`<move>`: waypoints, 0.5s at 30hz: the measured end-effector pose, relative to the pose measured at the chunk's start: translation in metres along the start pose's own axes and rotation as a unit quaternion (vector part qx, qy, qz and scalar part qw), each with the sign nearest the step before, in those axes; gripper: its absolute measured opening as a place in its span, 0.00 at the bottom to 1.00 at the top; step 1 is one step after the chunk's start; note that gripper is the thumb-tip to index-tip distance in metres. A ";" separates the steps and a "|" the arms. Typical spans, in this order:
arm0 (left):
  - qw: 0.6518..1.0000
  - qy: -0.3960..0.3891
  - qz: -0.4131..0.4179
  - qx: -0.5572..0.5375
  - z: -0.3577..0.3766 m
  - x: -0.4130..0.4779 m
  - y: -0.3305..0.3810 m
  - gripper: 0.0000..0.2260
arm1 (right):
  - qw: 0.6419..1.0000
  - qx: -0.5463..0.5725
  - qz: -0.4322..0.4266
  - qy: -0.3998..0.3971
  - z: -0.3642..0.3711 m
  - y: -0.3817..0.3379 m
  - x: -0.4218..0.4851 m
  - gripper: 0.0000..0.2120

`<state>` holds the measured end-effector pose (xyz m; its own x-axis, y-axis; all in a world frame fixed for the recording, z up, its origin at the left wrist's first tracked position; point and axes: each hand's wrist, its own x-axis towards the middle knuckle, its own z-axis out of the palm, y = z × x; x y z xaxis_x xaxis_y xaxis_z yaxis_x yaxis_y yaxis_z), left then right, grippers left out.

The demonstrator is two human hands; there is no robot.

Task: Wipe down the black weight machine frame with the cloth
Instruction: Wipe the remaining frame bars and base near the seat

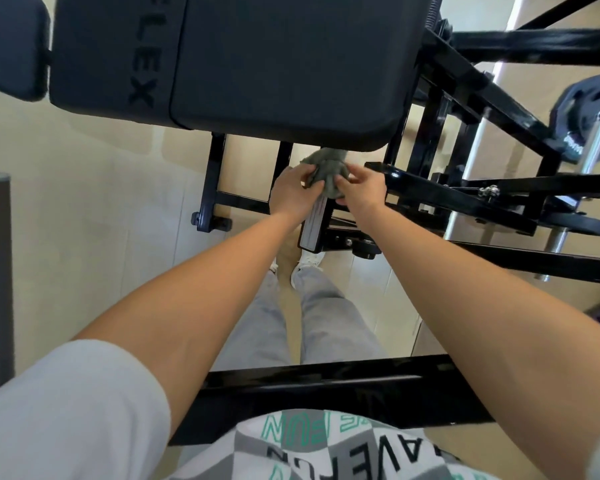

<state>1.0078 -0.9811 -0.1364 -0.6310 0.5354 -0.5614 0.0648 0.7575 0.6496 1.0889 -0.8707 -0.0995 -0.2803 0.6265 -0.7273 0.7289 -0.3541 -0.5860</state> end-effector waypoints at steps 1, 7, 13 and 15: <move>1.000 -0.001 -0.007 -0.002 0.001 -0.005 -0.004 0.16 | 1.000 -0.005 0.005 -0.006 -0.001 0.005 -0.004 0.20; 0.998 -0.030 -0.050 -0.009 0.000 -0.034 -0.022 0.14 | 0.997 -0.034 0.050 -0.048 -0.002 0.029 -0.025 0.16; 0.998 -0.038 -0.042 0.031 -0.003 -0.035 -0.020 0.13 | 0.993 0.034 0.102 -0.048 0.003 0.028 -0.030 0.13; 1.000 -0.023 -0.014 0.015 -0.004 -0.026 -0.010 0.16 | 0.993 0.070 0.087 -0.031 0.002 0.018 -0.025 0.14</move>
<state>1.0205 -1.0036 -0.1261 -0.5970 0.5302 -0.6021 0.0713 0.7826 0.6185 1.1078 -0.8941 -0.0929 -0.1988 0.5056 -0.8396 0.6767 -0.5489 -0.4907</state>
